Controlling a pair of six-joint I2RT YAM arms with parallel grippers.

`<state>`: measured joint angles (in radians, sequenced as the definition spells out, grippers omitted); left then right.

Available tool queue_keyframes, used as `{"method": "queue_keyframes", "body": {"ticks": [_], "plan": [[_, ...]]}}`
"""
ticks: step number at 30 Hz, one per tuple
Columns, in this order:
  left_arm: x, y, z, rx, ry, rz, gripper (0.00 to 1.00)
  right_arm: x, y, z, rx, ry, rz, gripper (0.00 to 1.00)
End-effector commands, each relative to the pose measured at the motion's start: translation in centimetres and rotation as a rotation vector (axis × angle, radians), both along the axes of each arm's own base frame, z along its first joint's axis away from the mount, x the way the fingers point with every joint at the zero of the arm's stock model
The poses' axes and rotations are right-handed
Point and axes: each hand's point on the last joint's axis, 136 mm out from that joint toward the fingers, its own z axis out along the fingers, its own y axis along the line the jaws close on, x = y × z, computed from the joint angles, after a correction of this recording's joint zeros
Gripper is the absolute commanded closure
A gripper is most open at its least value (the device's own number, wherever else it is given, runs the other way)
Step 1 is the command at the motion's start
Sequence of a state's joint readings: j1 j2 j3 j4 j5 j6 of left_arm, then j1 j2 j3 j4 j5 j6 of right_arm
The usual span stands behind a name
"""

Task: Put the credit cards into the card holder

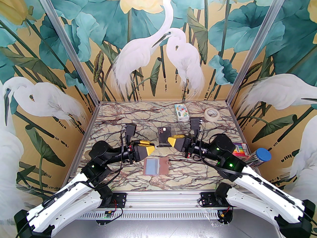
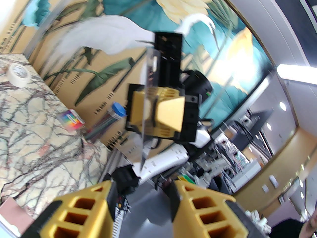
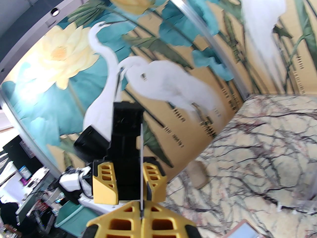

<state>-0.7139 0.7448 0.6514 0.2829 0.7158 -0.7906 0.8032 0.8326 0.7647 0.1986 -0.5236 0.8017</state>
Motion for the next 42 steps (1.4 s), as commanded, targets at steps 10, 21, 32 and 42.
{"method": "queue_keyframes", "body": {"ticks": [10,21,32,42], "plan": [[-1.8,-0.4,1.2,0.02,-0.083,-0.099,0.67,-2.0,0.7,0.3,0.002,0.041,0.142,1.0],[-1.2,-0.2,0.8,0.038,-0.092,-0.052,0.71,-1.5,1.6,-0.8,-0.016,0.098,0.154,1.0],[-0.6,0.4,0.9,0.022,-0.094,0.016,0.81,-1.6,2.0,-1.5,-0.023,0.114,0.155,1.0],[-0.1,0.3,0.8,0.012,-0.066,0.032,0.97,-1.9,2.2,-1.7,-0.029,0.11,0.169,1.0]]}}
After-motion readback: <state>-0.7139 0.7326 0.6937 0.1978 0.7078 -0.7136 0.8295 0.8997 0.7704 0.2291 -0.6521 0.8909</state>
